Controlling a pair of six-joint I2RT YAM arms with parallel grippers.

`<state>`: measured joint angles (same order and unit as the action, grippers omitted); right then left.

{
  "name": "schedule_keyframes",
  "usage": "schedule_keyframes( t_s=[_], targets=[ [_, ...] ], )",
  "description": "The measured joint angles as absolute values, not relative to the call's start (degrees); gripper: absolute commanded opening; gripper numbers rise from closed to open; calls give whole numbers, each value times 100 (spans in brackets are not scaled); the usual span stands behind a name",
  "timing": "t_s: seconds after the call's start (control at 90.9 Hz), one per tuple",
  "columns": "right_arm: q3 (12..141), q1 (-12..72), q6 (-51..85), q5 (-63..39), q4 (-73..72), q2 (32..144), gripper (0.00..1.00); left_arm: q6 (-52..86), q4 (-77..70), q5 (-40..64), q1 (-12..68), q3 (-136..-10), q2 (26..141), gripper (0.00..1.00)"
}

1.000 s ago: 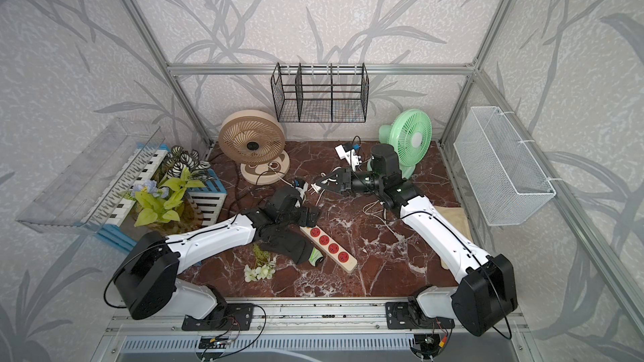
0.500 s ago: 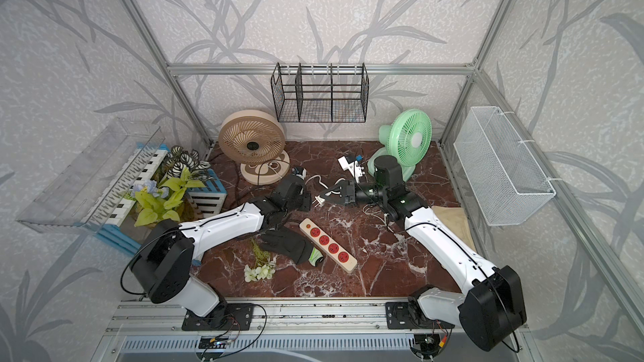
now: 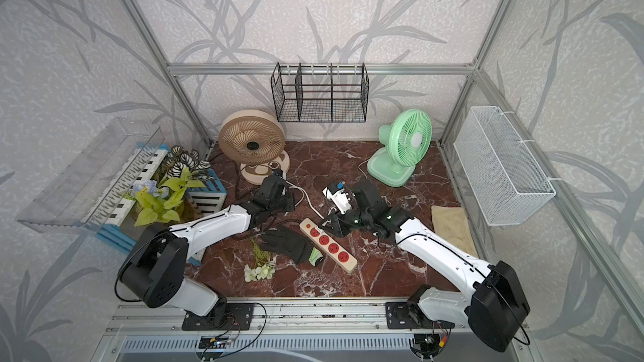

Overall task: Plug the desk fan into the power strip
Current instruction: Insert the plug into the socket.

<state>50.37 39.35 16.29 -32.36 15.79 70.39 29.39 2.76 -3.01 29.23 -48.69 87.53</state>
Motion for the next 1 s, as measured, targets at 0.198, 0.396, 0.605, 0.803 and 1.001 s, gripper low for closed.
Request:
schedule_keyframes(
  t_s=[0.198,0.396,0.605,0.803,1.001],
  targets=[
    [5019,4270,762,-2250,1629,7338,0,3114,163,-189,2838,-4475,8685,14],
    [4685,4668,276,-1601,1400,7603,0,3227,117,-64,2759,-4364,8667,26],
    [4587,4678,187,-1361,895,8099,0,3319,67,132,2694,-4366,8702,42],
    [4589,4698,296,-1341,305,8576,0,3363,45,274,2655,-4355,8718,54],
    [4720,4718,346,-1352,62,8976,0,3428,43,340,2587,-4158,8608,61]
  ],
)
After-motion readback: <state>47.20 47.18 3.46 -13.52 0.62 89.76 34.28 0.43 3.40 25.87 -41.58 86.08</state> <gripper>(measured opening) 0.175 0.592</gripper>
